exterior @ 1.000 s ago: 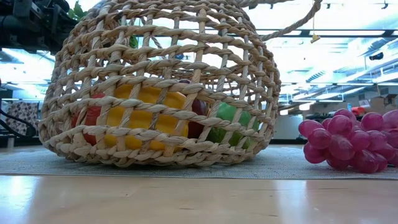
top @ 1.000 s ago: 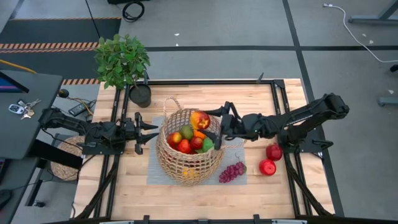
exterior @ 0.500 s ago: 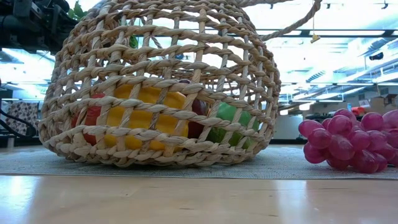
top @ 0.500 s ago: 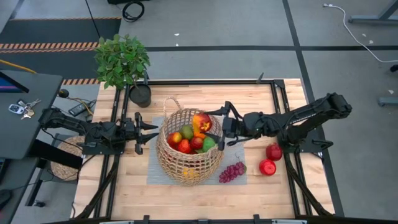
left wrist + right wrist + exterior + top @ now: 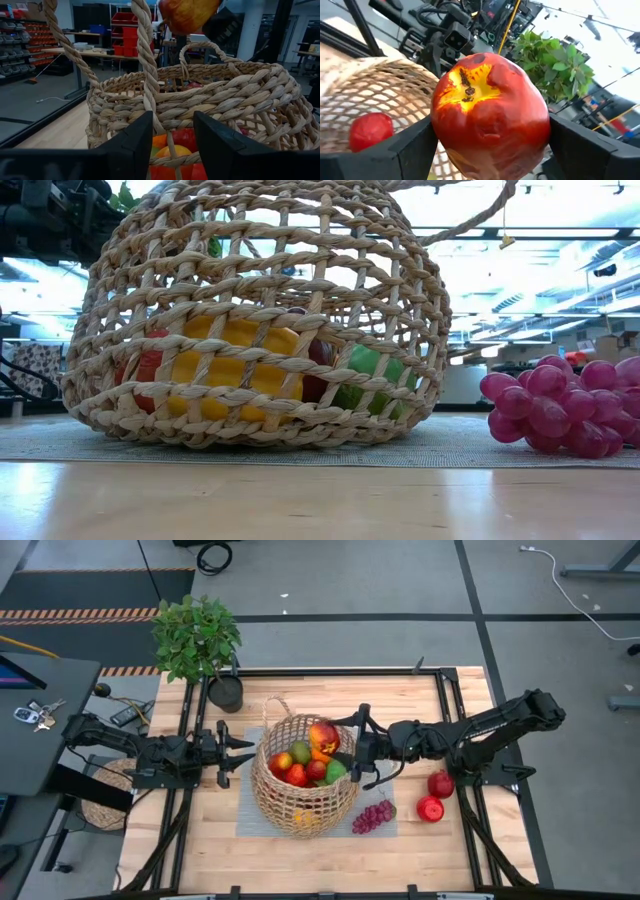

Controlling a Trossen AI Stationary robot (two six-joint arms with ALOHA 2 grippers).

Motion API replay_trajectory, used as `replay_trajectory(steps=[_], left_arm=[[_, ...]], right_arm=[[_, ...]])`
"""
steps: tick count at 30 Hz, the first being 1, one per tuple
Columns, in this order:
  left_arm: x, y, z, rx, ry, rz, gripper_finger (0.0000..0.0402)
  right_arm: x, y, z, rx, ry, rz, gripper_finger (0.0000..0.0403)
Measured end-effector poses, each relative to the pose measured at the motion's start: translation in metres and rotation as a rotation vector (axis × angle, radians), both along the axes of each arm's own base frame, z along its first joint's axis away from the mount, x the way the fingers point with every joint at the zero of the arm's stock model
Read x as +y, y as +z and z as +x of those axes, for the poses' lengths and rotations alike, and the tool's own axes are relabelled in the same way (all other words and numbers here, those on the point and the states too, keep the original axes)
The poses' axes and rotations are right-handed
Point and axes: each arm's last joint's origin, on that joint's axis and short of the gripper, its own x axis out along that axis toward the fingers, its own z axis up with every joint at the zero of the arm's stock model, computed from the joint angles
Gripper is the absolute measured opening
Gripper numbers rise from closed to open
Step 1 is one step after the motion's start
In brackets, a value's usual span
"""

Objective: Build produce basket
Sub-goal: Put the red yellow apple into the basket

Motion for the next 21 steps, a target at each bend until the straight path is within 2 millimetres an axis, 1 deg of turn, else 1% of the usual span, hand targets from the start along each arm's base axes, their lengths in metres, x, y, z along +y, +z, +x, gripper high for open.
replay_trajectory(steps=[2,6,8,14,17,21], left_arm=[[0.000,0.000,0.000,0.000,0.000,0.000,0.0150],[0.000,0.000,0.000,0.000,0.000,0.000,0.0152],[0.000,0.000,0.000,0.002,0.000,0.000,0.0151],[0.000,0.000,0.000,0.000,0.000,0.000,0.0148],[0.000,0.000,0.000,0.000,0.000,0.000,0.0151],[0.000,0.000,0.000,0.000,0.000,0.000,0.0152]], right_arm=[[0.000,-0.004,0.003,0.029,0.004,-0.069,0.0343],[0.001,-0.019,0.015,0.107,-0.014,-0.312,0.0343],[0.000,-0.024,0.023,0.116,-0.031,-0.409,0.0343],[-0.007,-0.030,0.042,0.062,-0.085,-0.672,0.0343],[-0.011,-0.033,0.047,0.050,-0.100,-0.793,0.0343],[-0.012,-0.034,0.052,0.023,-0.105,-0.906,0.0343]])
